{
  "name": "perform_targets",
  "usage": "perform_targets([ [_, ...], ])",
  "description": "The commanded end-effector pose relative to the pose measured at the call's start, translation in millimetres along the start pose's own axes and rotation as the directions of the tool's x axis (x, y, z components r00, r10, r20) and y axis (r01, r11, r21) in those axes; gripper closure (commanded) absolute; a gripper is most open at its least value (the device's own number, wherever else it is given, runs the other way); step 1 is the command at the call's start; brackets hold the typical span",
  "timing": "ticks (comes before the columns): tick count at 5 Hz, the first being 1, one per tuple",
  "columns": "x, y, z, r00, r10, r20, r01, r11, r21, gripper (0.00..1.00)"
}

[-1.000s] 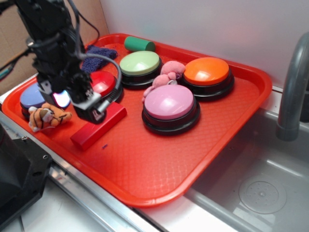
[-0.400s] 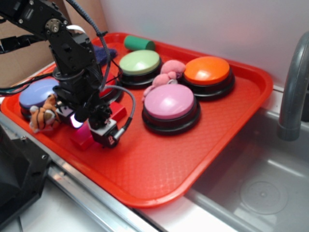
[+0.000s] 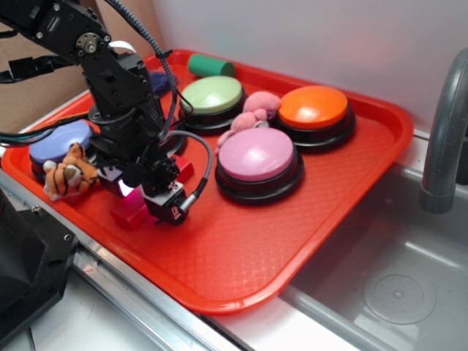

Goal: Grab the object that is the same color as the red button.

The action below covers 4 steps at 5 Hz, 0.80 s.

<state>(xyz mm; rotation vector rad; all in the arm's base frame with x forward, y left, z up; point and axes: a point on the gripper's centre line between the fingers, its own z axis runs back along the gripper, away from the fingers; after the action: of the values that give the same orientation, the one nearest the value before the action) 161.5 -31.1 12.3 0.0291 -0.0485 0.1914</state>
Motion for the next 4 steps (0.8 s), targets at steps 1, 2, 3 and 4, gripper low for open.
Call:
perform_targets([
  [1, 0.7, 0.9, 23.7, 0.999, 0.029, -0.013, -0.029, 0.999, 0.033, 1.0],
  [2, 4.2, -6.4, 63.3, 1.0, 0.016, -0.01, -0.016, 1.0, 0.025, 1.0],
  [3, 4.7, -10.0, 100.4, 1.0, -0.012, 0.002, 0.012, 1.0, -0.005, 1.0],
  [4, -2.3, -11.9, 143.4, 0.999, 0.0, 0.042, 0.001, 1.0, -0.023, 1.0],
])
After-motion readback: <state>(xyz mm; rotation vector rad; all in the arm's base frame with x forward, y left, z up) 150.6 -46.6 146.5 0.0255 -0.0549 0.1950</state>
